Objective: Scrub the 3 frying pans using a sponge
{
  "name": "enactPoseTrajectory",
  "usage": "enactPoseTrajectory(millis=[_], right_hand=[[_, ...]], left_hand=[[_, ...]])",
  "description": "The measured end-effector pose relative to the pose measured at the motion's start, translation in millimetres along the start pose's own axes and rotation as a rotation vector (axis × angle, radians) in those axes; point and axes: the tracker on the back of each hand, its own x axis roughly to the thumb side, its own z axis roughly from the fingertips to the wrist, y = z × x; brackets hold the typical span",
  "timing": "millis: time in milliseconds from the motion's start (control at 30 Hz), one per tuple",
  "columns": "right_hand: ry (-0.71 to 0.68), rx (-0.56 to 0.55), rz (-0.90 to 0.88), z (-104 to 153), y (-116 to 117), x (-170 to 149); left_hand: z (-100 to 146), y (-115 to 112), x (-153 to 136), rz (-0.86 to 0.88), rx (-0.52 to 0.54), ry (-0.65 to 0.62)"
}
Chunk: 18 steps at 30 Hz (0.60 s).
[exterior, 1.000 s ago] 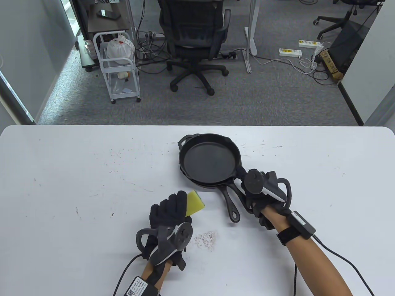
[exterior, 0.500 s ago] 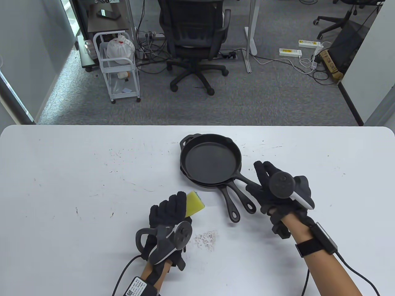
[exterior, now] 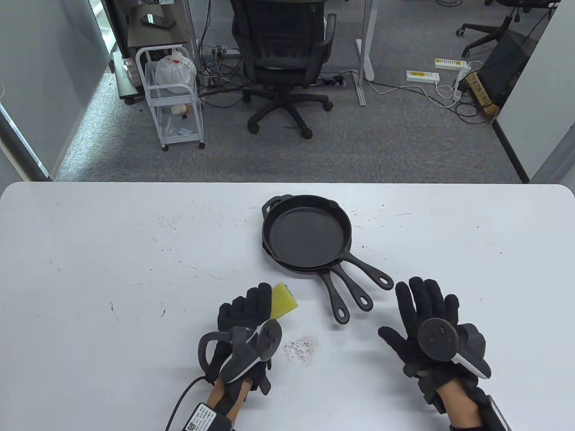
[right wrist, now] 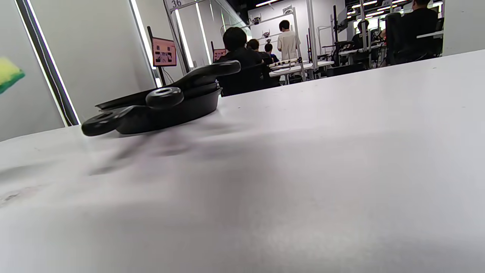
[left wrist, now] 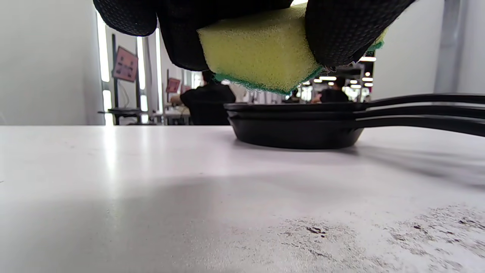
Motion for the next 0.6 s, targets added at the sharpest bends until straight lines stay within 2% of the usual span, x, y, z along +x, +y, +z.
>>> enactPoseTrajectory(millis=[100,200,367,500,600], right_hand=[[-0.007,0.02,-0.045,0,3,2],[-0.027,0.035,-0.019,1,7,5],[-0.04,0.063,-0.017,0,9,7],[-0.041,0.105,-0.025,0,12,6],[-0.039,0.105,-0.027,1,10,6]], left_hand=[[0,0,1,-0.009,-0.036,-0.015],[-2,-2,3,-0.031,-0.1,-0.033],[-6,-14,7,-0.073,-0.274,-0.077],[-10,-31,10,-0.058,-0.453,-0.097],[-11,-39,10,-0.061,-0.517,-0.099]])
